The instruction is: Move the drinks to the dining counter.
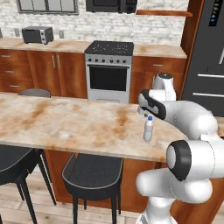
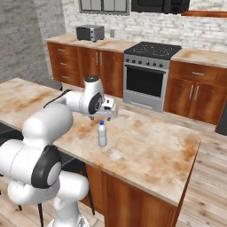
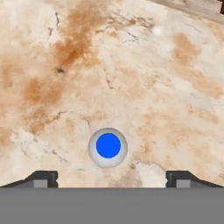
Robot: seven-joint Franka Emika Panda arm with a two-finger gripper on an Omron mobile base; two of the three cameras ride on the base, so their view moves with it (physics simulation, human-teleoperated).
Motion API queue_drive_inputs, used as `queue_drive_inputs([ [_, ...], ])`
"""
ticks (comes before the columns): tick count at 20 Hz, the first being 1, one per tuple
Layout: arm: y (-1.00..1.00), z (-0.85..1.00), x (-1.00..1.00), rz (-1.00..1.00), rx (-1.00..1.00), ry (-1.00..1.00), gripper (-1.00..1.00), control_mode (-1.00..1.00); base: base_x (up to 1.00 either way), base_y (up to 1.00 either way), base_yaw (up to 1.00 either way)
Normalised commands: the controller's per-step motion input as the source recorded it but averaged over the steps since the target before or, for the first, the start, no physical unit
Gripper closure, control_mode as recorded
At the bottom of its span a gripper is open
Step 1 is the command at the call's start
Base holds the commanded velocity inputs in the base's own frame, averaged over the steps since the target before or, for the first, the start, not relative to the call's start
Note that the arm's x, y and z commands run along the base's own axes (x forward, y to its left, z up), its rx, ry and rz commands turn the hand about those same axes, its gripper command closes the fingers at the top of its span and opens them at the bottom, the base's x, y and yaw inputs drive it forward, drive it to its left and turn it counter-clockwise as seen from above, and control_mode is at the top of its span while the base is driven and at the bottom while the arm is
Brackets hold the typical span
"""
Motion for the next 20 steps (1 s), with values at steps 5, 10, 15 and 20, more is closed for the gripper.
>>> queue_drive_inputs([
  [5,0.00,0.58,-0.68,-0.02,0.04,-0.01,-1.00,-1.00,0.00,0.00,0.00],
  [10,0.00,0.23,-0.81,-0.09,0.14,-0.06,-1.00,-1.00,0.00,0.00,0.00],
  [15,0.07,0.33,-0.74,-0.05,-0.01,-0.21,-1.00,-1.00,0.00,0.00,0.00],
  [20,0.09,0.35,-0.63,0.00,-0.08,-0.23,-1.00,-1.00,0.00,0.00,0.00],
])
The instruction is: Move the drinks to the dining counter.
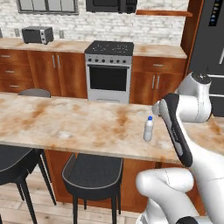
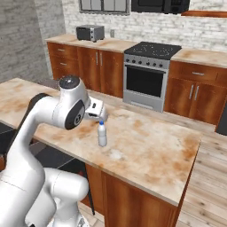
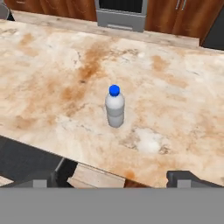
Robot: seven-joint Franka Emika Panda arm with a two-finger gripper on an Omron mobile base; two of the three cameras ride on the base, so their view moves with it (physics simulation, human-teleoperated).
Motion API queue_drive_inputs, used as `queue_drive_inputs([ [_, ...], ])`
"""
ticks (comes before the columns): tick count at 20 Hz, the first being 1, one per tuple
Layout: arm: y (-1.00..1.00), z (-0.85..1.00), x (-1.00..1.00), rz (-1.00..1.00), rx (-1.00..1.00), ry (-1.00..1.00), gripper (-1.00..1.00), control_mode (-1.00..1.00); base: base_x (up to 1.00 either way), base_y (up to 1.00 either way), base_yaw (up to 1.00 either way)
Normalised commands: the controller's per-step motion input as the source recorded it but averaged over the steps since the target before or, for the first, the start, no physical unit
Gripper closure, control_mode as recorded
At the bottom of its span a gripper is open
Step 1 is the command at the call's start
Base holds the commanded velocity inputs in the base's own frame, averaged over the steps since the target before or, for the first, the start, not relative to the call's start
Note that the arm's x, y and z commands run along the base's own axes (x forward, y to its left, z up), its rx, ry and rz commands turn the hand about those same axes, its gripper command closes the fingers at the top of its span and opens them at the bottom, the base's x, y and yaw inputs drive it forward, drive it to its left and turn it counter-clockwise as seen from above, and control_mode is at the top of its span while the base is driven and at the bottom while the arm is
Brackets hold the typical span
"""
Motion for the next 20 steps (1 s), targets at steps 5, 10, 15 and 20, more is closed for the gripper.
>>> queue_drive_inputs([
  [5,0.10,0.15,-0.68,-0.05,-0.02,-0.08,-1.00,-1.00,0.00,0.00,0.00],
  [10,0.14,0.07,-0.76,-0.02,0.00,0.00,-1.00,-1.00,0.00,0.00,0.00],
  [15,0.05,0.06,-0.32,0.00,0.00,0.00,-1.00,1.00,-0.56,0.15,0.00],
  [20,0.00,0.00,0.00,0.00,0.00,0.00,-1.00,1.00,-0.98,0.77,0.03],
])
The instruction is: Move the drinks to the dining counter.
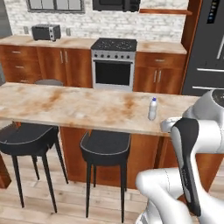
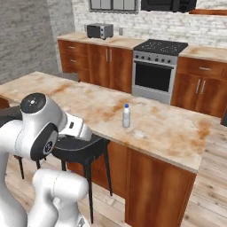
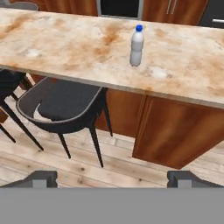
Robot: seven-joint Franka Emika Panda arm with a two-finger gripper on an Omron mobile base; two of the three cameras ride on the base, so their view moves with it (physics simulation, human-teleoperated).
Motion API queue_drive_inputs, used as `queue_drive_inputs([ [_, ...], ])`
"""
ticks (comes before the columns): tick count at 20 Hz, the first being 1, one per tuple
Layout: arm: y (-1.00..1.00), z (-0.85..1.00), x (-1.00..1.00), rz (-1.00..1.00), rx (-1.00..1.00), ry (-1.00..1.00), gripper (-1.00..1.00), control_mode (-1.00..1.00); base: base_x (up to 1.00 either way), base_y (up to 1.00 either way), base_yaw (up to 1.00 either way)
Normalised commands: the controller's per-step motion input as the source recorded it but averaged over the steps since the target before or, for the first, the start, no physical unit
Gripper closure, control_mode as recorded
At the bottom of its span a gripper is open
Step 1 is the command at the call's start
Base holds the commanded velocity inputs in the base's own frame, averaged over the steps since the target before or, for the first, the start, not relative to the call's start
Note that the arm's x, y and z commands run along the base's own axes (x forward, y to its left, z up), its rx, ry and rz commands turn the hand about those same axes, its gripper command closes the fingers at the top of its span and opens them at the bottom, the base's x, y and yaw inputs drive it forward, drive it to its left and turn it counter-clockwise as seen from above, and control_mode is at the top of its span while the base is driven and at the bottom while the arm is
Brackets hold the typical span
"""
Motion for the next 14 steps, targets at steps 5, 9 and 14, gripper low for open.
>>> queue_drive_inputs([
  [5,0.00,0.00,0.00,0.00,0.00,0.00,-1.00,1.00,-0.65,0.82,0.19],
  [9,0.00,0.00,0.00,0.00,0.00,0.00,-1.00,1.00,-0.07,0.44,0.86],
  [14,0.00,0.00,0.00,0.00,0.00,0.00,-1.00,1.00,0.00,0.00,1.00],
])
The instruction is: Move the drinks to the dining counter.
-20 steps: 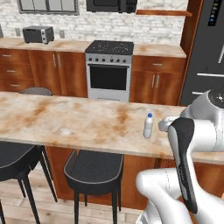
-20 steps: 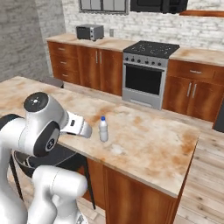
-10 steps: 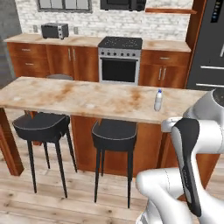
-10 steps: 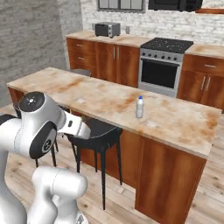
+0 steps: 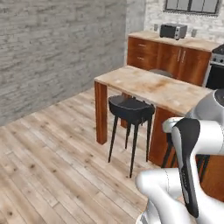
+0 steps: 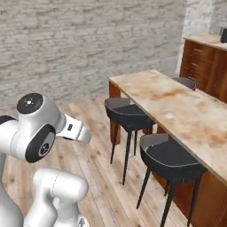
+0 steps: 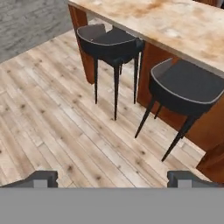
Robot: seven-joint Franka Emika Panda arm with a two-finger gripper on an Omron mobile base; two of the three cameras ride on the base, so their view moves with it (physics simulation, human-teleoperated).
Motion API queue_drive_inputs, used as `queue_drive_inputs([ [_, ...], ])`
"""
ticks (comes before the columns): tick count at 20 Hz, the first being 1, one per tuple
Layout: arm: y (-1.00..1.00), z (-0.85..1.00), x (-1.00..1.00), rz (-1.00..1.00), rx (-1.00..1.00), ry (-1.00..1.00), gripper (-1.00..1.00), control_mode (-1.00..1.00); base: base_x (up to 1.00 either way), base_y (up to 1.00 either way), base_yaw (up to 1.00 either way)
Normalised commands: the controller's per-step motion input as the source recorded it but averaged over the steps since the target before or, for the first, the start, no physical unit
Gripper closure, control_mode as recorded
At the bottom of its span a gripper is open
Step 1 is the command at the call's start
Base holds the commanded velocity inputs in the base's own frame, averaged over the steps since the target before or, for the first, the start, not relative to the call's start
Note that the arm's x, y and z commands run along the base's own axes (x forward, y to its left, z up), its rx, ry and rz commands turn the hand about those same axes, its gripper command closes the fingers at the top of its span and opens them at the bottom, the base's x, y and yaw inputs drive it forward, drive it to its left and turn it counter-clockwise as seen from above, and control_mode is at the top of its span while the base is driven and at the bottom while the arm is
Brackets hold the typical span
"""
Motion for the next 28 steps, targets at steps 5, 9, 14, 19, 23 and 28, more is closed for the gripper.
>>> queue_drive_inputs([
  [5,0.00,0.00,0.00,0.00,0.00,0.00,-1.00,1.00,0.00,0.00,1.00],
  [9,0.00,0.00,0.00,0.00,0.00,0.00,-1.00,1.00,0.00,0.00,1.00],
  [14,0.00,0.00,0.00,0.00,0.00,0.00,-1.00,1.00,0.00,0.00,1.00],
  [19,0.00,0.00,0.00,0.00,0.00,0.00,-1.00,1.00,0.00,0.00,1.00],
  [23,0.00,0.00,0.00,0.00,0.00,0.00,-1.00,1.00,0.00,0.00,1.00],
  [28,0.00,0.00,0.00,0.00,0.00,0.00,-1.00,1.00,0.00,0.01,1.00],
])
